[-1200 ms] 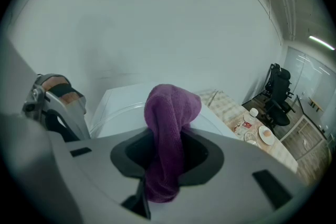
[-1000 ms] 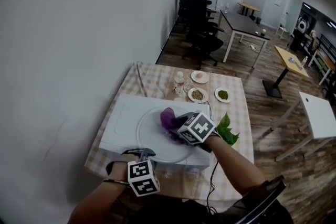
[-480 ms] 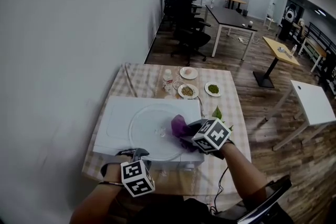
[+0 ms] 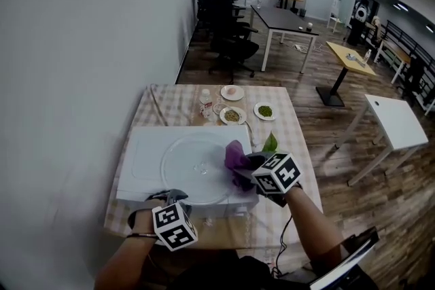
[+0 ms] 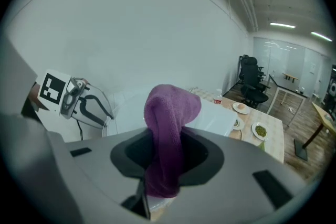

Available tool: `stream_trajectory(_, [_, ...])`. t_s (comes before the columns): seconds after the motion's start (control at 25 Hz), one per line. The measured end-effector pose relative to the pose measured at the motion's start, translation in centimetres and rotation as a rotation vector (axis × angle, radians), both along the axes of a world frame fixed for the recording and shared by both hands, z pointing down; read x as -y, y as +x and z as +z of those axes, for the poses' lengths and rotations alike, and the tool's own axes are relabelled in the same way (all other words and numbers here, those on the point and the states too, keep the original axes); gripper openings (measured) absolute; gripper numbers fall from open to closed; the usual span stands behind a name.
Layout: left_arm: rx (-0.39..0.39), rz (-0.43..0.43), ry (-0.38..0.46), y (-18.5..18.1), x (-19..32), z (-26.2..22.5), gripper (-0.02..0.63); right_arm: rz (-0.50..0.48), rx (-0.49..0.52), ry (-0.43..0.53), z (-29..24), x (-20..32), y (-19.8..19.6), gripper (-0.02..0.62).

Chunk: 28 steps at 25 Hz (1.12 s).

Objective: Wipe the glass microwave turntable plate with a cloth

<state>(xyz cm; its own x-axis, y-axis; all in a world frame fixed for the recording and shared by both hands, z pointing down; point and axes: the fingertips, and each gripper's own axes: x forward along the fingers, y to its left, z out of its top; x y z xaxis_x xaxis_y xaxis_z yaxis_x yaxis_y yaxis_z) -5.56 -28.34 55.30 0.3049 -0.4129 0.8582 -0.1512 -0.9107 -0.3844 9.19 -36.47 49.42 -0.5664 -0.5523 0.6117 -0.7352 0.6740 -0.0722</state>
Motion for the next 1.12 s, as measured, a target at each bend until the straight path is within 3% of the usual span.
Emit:
stream_trajectory(0.32, [-0.033, -0.013, -0.013, 0.0, -0.1, -0.3, 0.123, 0.120, 0.190, 0.163, -4.4, -1.6, -1.0, 0.121])
stream_trajectory(0.44, [-0.056, 0.005, 0.005, 0.0, 0.0, -0.4, 0.124, 0.154, 0.214, 0.204, -5.2, -2.4, -1.3, 0.121])
stream_trajectory(0.6, [-0.184, 0.000, 0.010, 0.2, -0.2, -1.6, 0.135, 0.166, 0.190, 0.235, -5.4, -3.9, -1.7, 0.121])
stream_trajectory(0.84, [-0.294, 0.034, 0.050, -0.2, -1.3, -3.9, 0.135, 0.223, 0.246, 0.260, -6.3, -6.2, -2.4, 0.121])
stream_trajectory(1.12, [-0.645, 0.017, 0.045, -0.4, -3.2, -8.5, 0.132, 0.302, 0.333, 0.344, -8.9, -8.3, -3.3, 0.121])
